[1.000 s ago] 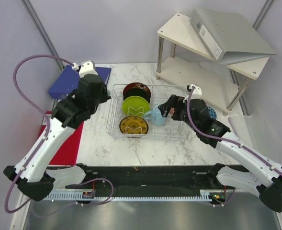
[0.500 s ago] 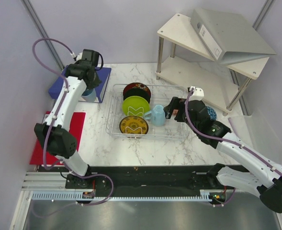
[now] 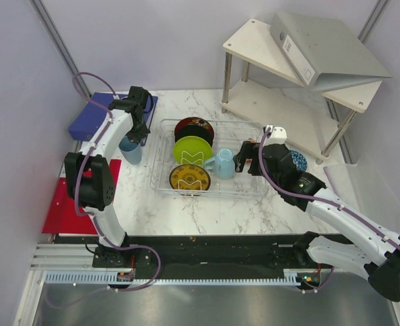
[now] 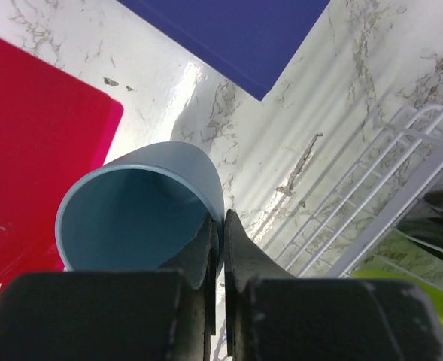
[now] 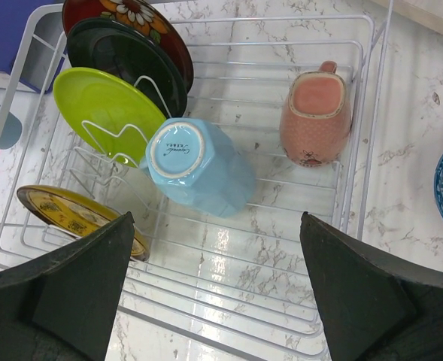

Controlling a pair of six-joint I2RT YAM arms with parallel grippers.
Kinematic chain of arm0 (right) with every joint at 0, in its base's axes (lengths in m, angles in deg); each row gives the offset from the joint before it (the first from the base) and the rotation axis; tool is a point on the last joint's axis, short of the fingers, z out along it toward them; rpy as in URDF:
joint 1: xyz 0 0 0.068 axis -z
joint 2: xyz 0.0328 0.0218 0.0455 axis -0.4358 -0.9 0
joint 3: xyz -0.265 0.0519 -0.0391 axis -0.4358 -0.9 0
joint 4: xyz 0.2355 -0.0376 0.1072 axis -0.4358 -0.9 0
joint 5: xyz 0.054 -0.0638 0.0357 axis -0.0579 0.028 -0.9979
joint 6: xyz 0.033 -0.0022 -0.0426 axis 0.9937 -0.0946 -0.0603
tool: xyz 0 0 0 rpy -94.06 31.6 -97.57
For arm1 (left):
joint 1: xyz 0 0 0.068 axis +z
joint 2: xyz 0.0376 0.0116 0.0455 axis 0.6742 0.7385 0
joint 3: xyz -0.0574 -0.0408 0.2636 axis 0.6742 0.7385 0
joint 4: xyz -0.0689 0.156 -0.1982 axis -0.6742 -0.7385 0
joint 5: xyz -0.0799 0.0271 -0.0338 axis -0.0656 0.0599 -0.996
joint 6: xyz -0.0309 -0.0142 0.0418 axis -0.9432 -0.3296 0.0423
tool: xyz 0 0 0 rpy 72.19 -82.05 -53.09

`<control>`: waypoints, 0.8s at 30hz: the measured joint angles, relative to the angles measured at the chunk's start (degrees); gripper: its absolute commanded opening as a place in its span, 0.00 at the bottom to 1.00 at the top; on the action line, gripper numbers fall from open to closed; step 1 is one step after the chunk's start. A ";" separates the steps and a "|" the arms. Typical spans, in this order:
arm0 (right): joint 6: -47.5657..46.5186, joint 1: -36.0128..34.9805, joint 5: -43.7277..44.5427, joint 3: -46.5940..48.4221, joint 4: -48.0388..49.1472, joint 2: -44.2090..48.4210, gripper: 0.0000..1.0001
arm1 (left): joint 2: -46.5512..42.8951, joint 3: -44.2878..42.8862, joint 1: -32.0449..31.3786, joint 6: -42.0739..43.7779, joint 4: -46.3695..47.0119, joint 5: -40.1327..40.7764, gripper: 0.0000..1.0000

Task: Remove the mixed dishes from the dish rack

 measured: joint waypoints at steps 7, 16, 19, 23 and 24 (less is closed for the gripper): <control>-0.39 0.00 0.59 -0.42 -0.02 0.04 0.98 | 0.94 4.28 0.72 0.04 5.46 -1.44 0.02; -0.74 0.00 1.18 -1.20 -0.11 0.22 0.98 | 1.57 6.54 0.90 0.17 9.42 -2.36 0.11; -0.72 0.02 1.22 -1.33 0.02 0.22 0.98 | 1.14 7.17 0.90 0.74 10.10 -2.34 0.23; -0.72 0.02 1.22 -1.73 0.13 0.20 0.98 | 0.04 7.87 0.94 1.40 10.29 -2.32 0.34; -0.74 0.00 1.22 -1.73 0.13 0.15 0.98 | -0.44 8.00 0.94 1.51 10.29 -2.32 0.36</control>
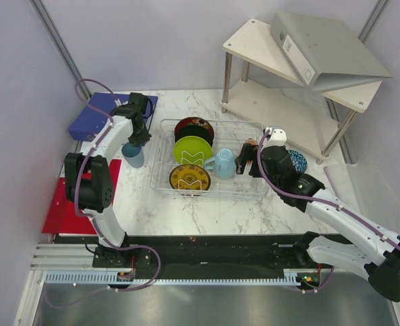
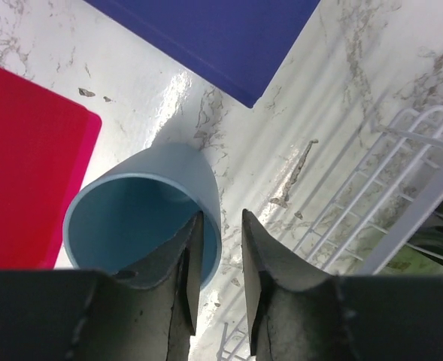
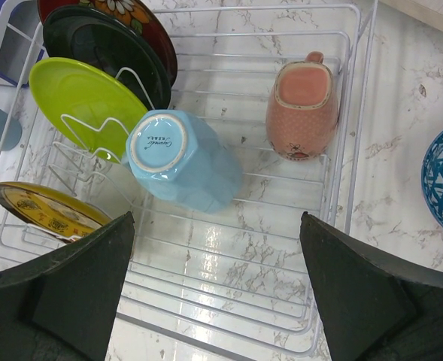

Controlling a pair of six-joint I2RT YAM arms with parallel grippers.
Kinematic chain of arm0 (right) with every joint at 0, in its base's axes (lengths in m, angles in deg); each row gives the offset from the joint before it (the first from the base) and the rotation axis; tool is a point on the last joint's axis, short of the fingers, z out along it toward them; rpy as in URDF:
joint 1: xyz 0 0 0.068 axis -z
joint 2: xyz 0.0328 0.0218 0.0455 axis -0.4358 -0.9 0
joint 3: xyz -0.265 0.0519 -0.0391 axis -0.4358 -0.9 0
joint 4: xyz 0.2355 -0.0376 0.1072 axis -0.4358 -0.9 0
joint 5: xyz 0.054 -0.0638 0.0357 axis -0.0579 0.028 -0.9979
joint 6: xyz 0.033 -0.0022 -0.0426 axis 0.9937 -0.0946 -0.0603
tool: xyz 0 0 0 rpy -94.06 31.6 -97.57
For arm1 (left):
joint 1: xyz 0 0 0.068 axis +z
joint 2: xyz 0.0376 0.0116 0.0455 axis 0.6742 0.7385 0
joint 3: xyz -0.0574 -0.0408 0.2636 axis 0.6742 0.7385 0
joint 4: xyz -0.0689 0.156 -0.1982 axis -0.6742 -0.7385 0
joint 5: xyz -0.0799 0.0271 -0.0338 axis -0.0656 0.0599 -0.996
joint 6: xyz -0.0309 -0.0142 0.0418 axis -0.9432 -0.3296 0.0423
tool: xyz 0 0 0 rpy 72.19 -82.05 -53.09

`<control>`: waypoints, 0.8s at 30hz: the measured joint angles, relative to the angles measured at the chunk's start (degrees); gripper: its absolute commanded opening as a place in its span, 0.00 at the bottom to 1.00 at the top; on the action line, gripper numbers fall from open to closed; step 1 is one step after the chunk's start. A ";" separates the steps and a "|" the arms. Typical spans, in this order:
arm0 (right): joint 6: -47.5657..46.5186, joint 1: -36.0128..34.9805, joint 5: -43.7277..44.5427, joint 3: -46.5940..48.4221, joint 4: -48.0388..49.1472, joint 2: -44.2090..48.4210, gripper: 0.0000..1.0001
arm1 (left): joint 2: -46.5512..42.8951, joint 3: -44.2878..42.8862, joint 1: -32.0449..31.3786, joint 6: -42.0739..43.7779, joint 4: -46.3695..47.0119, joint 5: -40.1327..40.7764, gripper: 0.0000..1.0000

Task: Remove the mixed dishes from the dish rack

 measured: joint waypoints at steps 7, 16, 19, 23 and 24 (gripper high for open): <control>0.02 0.02 0.00 0.00 0.02 -0.66 0.98 | -5.20 0.11 0.00 1.01 0.04 0.07 0.83; -0.02 0.00 0.04 0.02 0.04 -1.27 0.98 | -12.85 0.09 0.00 1.20 -1.29 2.69 0.99; -0.48 0.02 0.04 0.44 0.02 -3.08 0.98 | -18.80 0.11 0.00 0.61 -1.22 2.32 0.99; -1.90 0.02 -0.35 2.67 0.00 -7.69 0.98 | -29.90 2.89 -0.07 0.59 2.86 -1.86 0.96; -2.38 0.02 -0.68 3.48 0.00 -9.09 0.98 | -33.00 4.61 -0.15 0.63 4.44 -3.69 0.95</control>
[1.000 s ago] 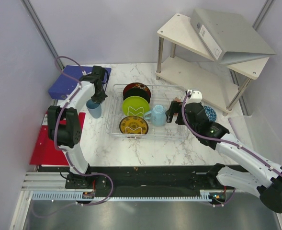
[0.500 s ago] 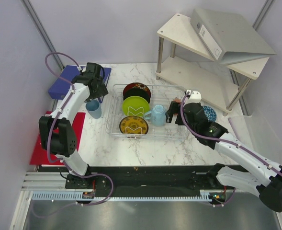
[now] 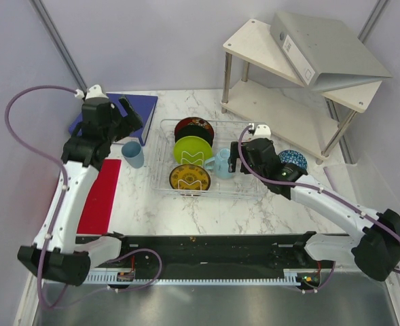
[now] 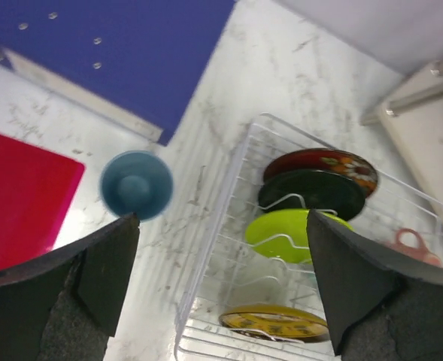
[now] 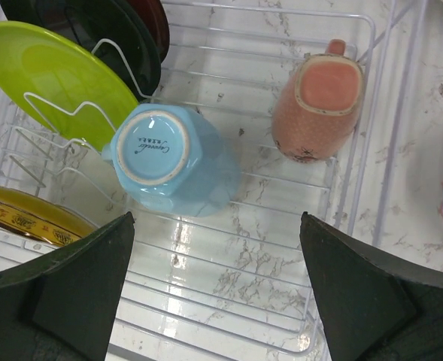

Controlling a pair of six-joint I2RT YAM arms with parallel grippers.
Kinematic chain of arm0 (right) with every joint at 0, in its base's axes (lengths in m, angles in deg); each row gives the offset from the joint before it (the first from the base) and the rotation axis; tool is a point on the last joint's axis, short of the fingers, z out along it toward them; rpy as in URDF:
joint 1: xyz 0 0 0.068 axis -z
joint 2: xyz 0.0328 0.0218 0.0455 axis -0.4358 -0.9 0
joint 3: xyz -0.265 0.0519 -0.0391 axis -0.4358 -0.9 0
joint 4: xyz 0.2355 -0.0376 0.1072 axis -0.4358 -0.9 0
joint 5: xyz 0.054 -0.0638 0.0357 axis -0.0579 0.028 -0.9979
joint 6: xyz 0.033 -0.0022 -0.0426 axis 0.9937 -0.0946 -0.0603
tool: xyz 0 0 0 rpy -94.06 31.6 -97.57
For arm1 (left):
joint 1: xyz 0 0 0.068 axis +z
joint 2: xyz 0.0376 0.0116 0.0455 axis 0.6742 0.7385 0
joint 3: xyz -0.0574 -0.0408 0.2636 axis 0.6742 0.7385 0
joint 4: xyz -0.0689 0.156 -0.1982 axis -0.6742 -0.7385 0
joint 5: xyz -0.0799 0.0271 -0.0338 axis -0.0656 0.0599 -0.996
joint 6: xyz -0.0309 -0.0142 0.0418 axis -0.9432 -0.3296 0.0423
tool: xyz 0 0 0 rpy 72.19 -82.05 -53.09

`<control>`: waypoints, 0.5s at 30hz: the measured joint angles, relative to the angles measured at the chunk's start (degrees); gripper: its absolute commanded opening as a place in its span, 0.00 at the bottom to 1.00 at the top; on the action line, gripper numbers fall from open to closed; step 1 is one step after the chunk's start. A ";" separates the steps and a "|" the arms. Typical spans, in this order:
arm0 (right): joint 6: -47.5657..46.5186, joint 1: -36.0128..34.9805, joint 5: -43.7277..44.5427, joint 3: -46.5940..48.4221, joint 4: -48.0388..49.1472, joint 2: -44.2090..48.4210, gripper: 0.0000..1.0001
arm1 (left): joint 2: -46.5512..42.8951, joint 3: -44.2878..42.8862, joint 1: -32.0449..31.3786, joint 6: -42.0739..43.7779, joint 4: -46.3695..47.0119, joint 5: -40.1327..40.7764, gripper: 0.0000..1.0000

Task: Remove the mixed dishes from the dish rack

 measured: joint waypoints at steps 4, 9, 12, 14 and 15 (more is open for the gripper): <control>-1.57 0.00 -2.12 3.39 0.02 -5.11 0.98 | -10.01 8.85 -2.58 0.70 5.75 -7.67 0.93; -2.51 -0.02 -4.00 7.43 0.35 -9.90 0.98 | -14.27 17.09 -8.70 1.70 8.28 -12.13 0.94; -2.80 -0.02 -5.31 9.99 0.96 -12.92 0.98 | -16.02 21.55 -11.17 2.05 8.57 -13.29 0.94; -3.02 -0.07 -5.97 11.04 1.27 -14.53 0.98 | -17.16 23.56 -11.72 2.23 8.57 -13.49 0.94; -3.06 -0.09 -6.12 11.39 1.49 -15.34 0.98 | -17.73 24.37 -11.80 2.32 8.66 -13.62 0.94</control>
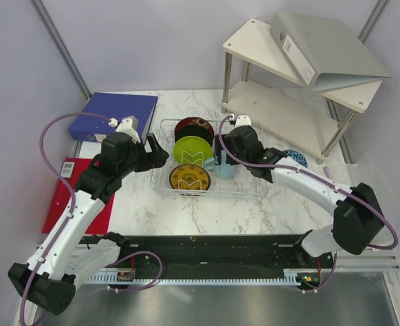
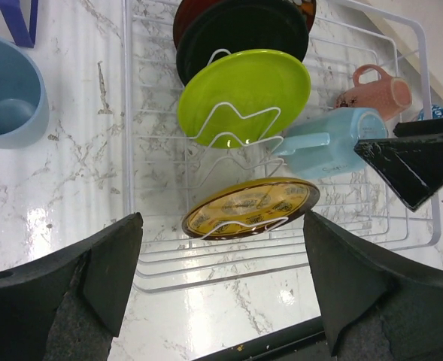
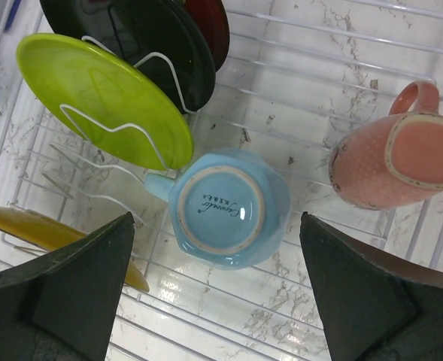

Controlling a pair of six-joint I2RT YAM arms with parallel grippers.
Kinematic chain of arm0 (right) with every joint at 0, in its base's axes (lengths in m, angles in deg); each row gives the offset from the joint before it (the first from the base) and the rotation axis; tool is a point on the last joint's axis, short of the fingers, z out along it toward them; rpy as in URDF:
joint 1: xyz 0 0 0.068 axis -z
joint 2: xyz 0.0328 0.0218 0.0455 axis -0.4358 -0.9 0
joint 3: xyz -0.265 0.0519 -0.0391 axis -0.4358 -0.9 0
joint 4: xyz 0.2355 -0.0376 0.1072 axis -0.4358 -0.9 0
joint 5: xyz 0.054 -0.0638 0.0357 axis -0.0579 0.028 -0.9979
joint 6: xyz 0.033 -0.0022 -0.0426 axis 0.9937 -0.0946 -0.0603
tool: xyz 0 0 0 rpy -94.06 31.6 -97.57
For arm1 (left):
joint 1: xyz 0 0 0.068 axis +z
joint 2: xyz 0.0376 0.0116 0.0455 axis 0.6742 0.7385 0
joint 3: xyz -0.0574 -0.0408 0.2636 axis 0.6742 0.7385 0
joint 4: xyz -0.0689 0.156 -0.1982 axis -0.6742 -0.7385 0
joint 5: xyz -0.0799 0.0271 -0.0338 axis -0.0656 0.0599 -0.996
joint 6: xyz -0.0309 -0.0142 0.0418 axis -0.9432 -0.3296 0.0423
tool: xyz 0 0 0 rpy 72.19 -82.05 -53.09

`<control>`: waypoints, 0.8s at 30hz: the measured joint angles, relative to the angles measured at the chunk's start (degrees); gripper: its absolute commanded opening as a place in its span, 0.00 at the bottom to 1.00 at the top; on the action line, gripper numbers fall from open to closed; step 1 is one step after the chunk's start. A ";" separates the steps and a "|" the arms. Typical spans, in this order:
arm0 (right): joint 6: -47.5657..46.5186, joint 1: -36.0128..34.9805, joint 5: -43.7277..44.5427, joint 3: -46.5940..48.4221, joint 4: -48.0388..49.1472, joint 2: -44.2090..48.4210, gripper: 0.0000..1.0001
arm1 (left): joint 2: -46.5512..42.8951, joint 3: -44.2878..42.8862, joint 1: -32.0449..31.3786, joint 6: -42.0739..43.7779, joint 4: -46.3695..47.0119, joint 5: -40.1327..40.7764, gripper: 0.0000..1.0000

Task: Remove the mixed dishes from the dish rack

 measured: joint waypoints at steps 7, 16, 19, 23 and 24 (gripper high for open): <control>-0.28 -0.15 -0.13 0.37 0.20 -5.01 0.98 | -2.34 2.45 -0.07 0.13 0.85 -0.68 0.94; -1.05 -0.15 0.20 0.37 0.22 -8.66 0.94 | -2.32 4.28 -0.35 0.11 1.22 -0.72 0.94; -1.44 -0.15 0.37 0.37 0.26 -9.05 0.86 | -2.29 4.68 -0.42 0.11 1.70 -0.74 0.94; -2.08 -0.20 0.79 0.37 0.26 -9.05 0.66 | -2.27 5.11 -0.44 0.11 1.97 -0.74 0.94; -2.14 -0.22 0.85 0.37 0.26 -9.05 0.58 | -2.25 5.14 -0.46 0.11 2.01 -0.72 0.94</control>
